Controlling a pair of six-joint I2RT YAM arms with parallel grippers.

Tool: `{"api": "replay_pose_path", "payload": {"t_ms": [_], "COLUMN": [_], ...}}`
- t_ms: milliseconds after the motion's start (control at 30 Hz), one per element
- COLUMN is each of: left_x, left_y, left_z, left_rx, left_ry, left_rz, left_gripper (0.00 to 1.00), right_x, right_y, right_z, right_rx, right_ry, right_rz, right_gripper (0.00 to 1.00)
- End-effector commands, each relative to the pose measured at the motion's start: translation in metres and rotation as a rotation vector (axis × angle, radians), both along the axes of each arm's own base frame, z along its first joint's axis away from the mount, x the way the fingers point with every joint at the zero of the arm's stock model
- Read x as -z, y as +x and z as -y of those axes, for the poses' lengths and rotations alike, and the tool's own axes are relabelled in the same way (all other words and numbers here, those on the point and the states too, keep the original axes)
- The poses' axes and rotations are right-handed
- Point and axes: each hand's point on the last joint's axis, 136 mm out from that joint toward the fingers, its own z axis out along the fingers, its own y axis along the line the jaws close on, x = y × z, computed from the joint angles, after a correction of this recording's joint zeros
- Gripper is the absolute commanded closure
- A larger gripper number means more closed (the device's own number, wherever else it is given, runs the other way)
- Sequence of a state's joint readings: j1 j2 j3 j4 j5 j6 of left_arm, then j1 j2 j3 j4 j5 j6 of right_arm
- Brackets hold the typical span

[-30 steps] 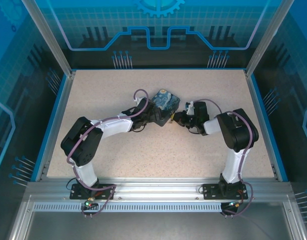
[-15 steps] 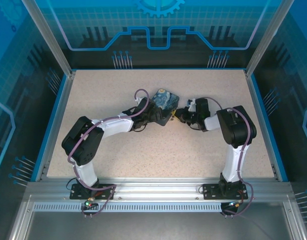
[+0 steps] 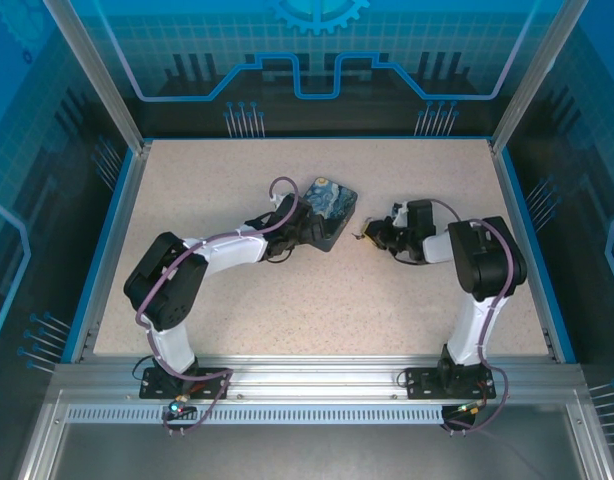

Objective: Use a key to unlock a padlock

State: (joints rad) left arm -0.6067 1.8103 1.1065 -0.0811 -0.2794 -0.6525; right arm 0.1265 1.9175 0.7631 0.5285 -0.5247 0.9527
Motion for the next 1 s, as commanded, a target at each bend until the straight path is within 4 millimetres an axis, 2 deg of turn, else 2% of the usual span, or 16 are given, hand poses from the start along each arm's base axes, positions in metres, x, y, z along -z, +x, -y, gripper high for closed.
{"api": "replay_pose_path", "payload": {"t_ms": [0,67,233,433,533,600,700,767,867,967], "left_x": [0.044,0.026,-0.026,-0.087,-0.112,-0.128,-0.148,-0.155,-0.151,-0.129], "left_y": [-0.046,-0.044,-0.042,-0.045,-0.046,-0.048,-0.051,-0.054,-0.058,-0.063], "left_z": [-0.014,-0.011,-0.018,-0.05,-0.08,-0.104,-0.137,-0.157,-0.183,-0.211], "left_rx": [0.084,0.092,0.082,0.021,-0.04,-0.089,-0.142,-0.165,-0.187,-0.221], "left_ry": [0.129,0.106,0.055,0.036,0.078,0.123,0.192,0.246,0.344,0.406], "left_rz": [-0.21,-0.175,-0.079,0.037,0.11,0.169,0.292,0.39,0.506,0.487], "left_gripper": [0.01,0.01,0.01,0.01,0.01,0.01,0.01,0.01,0.01,0.01], "right_x": [0.004,-0.003,-0.028,-0.07,-0.096,-0.106,-0.117,-0.122,-0.13,-0.126], "right_y": [-0.012,-0.017,-0.03,-0.044,-0.046,-0.047,-0.046,-0.046,-0.045,-0.043], "right_z": [0.021,0.034,0.059,0.085,0.101,0.114,0.145,0.172,0.193,0.193], "right_rx": [0.052,0.09,0.137,0.16,0.179,0.202,0.288,0.404,0.497,0.431], "right_ry": [-0.034,-0.041,-0.103,-0.224,-0.35,-0.441,-0.61,-0.733,-0.895,-1.067], "right_rz": [-0.025,-0.02,-0.007,0.05,0.091,0.091,0.099,0.127,0.238,0.299], "right_gripper": [0.7,0.42,0.02,0.0,0.0,0.0,0.0,0.0,0.0,0.0]}}
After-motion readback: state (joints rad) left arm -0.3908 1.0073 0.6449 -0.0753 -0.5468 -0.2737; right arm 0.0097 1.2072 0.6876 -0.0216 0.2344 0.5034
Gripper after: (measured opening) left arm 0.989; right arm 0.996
